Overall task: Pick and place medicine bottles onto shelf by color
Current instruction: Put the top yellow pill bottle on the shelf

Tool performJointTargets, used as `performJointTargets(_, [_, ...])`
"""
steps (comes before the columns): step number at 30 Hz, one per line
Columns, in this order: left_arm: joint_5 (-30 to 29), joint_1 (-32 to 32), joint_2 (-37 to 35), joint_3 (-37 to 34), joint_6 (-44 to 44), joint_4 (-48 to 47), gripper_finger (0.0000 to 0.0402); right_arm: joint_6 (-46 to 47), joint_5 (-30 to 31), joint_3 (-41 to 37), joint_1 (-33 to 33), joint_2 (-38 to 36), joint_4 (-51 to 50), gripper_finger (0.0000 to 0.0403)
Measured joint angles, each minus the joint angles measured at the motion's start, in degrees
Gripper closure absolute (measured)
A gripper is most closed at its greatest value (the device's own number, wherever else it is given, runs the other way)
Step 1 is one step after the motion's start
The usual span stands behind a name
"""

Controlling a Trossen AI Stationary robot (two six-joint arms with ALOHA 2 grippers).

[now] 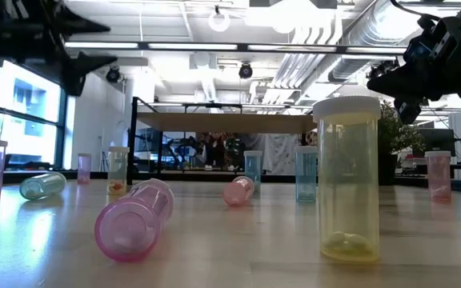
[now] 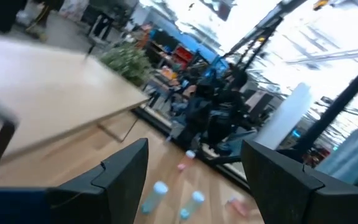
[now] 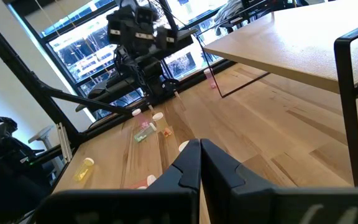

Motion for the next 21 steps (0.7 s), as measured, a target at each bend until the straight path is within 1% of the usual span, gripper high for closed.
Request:
performJointTargets(4, [0.06,0.01,4.75,5.25,3.58,-1.98,0.0157,0.00,0.00,0.00,0.00,0.02,0.00,0.0403])
performJointTargets(8, [0.51,0.02,11.43,11.80,8.22,-7.07,0.0157,0.00,0.00,0.00,0.00,0.01,0.00,0.0403])
performJointTargets(16, [3.05,-0.05,24.72,26.30,18.67,-22.67,0.0157,0.00,0.00,0.00,0.00,0.00,0.01,0.0403])
performJointTargets(21, [3.02,-1.97,31.30,32.94,25.88,-32.12,0.0157,0.00,-0.01,0.00,0.00,0.01,0.00,0.0403])
